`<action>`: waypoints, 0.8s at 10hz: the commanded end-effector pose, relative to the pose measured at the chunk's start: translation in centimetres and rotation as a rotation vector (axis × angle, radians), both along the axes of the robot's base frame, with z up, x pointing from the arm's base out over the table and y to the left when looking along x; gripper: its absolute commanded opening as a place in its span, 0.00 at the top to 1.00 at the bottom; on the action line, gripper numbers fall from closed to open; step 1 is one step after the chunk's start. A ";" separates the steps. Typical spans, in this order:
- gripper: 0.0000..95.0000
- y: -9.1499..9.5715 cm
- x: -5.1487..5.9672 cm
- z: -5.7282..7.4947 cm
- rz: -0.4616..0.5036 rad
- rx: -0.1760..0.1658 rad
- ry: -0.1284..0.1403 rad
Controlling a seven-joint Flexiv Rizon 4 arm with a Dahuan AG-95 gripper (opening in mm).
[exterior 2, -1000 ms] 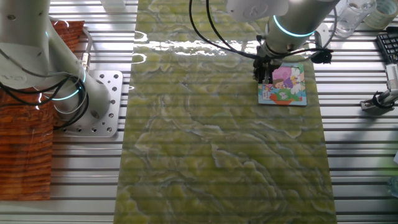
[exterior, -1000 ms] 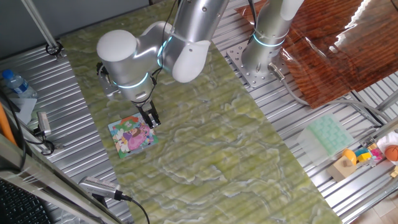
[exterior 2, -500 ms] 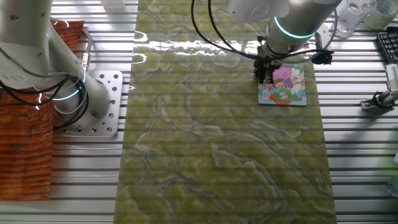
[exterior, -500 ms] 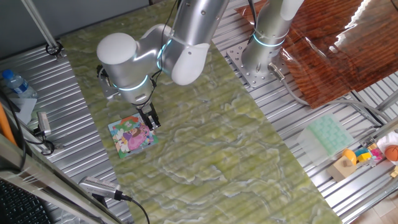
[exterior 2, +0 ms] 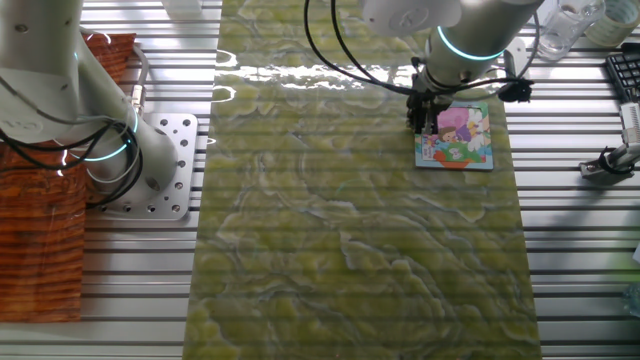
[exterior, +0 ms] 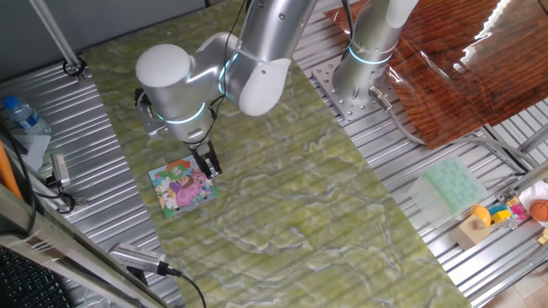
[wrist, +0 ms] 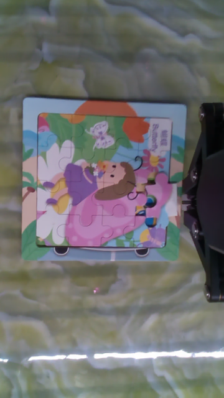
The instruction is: Assemble one piece of a puzzle
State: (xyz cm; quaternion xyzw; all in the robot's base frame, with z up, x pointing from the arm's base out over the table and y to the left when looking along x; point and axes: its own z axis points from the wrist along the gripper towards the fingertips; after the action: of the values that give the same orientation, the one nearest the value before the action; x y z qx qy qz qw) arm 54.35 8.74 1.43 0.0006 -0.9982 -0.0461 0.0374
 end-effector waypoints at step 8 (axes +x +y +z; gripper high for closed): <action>1.00 0.3 0.2 -0.1 -0.004 0.000 -0.015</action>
State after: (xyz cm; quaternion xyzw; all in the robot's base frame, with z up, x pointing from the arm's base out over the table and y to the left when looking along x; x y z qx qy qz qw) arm 54.64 9.12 1.33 -0.0013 -0.9985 -0.0464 0.0289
